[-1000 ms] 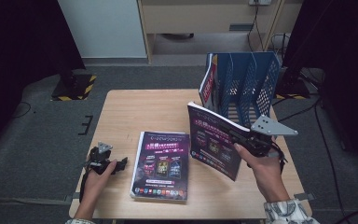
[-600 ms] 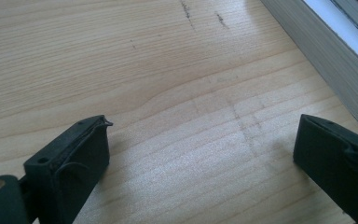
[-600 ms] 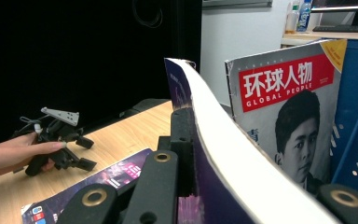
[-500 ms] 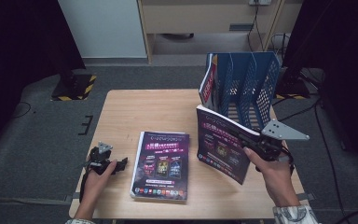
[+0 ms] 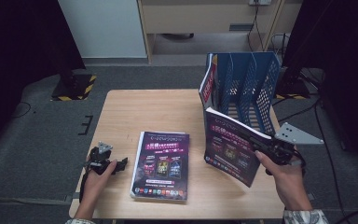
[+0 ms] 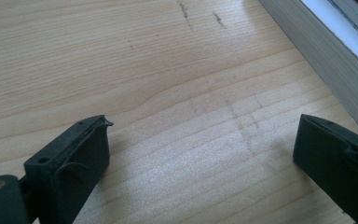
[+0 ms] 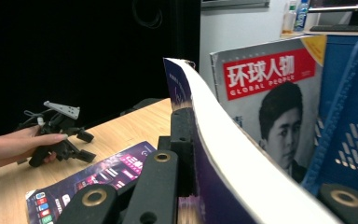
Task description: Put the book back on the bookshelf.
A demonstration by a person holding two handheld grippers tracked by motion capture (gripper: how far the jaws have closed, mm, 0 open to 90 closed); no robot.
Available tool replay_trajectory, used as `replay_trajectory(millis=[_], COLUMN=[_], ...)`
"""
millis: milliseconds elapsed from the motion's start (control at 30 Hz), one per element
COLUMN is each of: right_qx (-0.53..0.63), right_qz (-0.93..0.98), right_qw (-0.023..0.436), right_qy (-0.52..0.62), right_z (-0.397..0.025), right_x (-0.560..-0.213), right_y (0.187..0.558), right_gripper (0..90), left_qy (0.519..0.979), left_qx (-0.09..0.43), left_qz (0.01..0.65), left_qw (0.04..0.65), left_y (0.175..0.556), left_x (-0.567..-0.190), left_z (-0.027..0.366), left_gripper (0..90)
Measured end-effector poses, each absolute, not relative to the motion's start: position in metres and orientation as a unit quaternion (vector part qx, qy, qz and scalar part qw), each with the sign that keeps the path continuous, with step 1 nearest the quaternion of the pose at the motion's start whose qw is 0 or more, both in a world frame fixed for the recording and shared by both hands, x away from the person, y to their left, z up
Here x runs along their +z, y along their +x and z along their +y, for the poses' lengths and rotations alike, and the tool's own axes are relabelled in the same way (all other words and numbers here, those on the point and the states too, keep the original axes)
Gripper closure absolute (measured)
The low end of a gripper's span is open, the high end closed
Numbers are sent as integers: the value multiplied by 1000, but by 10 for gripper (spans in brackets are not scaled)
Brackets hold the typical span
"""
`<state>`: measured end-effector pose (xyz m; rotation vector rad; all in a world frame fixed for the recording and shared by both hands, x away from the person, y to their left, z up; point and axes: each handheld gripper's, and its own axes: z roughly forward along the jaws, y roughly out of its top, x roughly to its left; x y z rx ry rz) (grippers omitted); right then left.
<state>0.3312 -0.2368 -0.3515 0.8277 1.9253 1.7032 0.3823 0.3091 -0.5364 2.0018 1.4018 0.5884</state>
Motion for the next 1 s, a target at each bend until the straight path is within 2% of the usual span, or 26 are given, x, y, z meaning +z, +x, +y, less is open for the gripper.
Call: replay_trajectory(millis=[433,1000], right_qx=[616,609], right_qz=[689,690], right_qw=[219,215], right_qy=[313,326], right_z=[-259,-254], right_x=[-345,-304], right_y=[324,333], right_gripper=[825,825], left_qy=[757,758], left_qx=[223,222], left_qz=[531,530], left_qw=[309,309], left_y=[382,382], left_x=[-536,-536], left_z=[309,309], left_gripper=[28,28])
